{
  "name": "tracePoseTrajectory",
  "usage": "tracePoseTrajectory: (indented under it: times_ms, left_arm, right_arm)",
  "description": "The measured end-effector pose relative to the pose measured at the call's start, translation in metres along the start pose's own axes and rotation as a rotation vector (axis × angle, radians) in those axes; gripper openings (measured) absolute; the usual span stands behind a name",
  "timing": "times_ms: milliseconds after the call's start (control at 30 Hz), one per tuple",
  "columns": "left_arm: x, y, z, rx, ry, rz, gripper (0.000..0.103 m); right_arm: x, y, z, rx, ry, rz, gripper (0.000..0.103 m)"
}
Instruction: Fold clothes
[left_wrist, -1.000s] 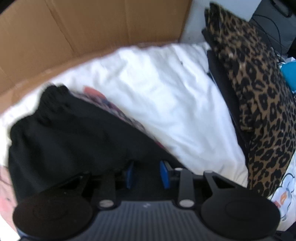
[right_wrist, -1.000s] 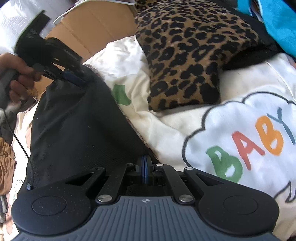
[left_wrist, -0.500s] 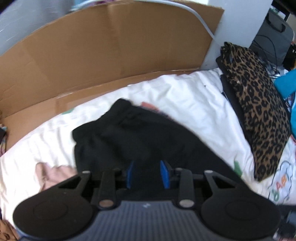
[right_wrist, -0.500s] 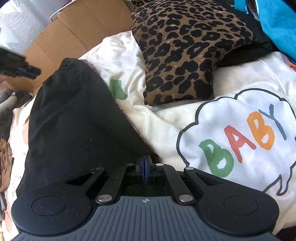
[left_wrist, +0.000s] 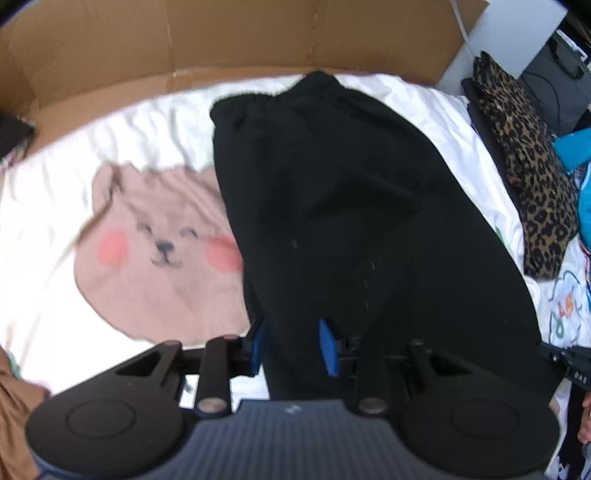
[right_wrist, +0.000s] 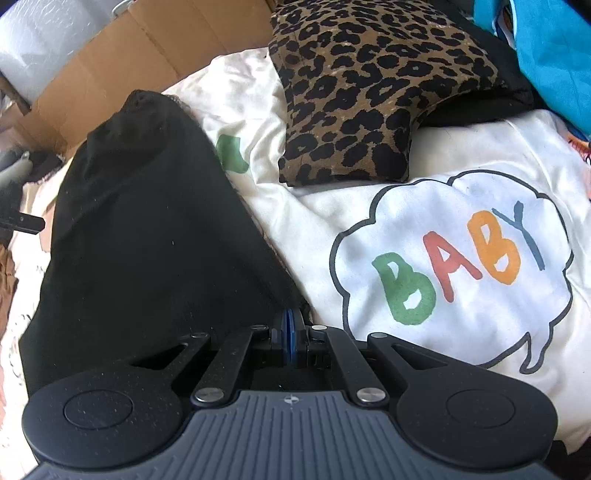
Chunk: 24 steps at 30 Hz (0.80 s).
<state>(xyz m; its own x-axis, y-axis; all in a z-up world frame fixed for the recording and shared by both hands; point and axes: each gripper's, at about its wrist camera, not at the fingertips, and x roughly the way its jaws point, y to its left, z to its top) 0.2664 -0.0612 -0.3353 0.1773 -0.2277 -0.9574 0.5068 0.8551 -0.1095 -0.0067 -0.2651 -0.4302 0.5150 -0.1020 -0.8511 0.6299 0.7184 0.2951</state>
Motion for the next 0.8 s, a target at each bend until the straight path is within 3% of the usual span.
tracePoseTrajectory:
  times_ms: [233,467,633,800]
  left_arm:
    - [0.039,0.000,-0.005,-0.043,0.011,0.062,0.036]
    - [0.032,0.018,0.008,-0.113,-0.054,0.107,0.037]
    - [0.018,0.033,-0.010,-0.152,-0.028,0.076,0.035]
    - [0.001,0.042,-0.049,-0.173,0.033,0.032,0.038]
  right_arm:
    - [0.000,0.001,0.000,-0.017,0.026,-0.013,0.004]
    - [-0.001,0.006,-0.003,-0.047,0.064,-0.048,0.004]
    - [-0.006,0.006,-0.003,-0.033,0.095,-0.066,0.005]
    - [-0.013,-0.004,-0.009,0.037,0.103,-0.034,0.007]
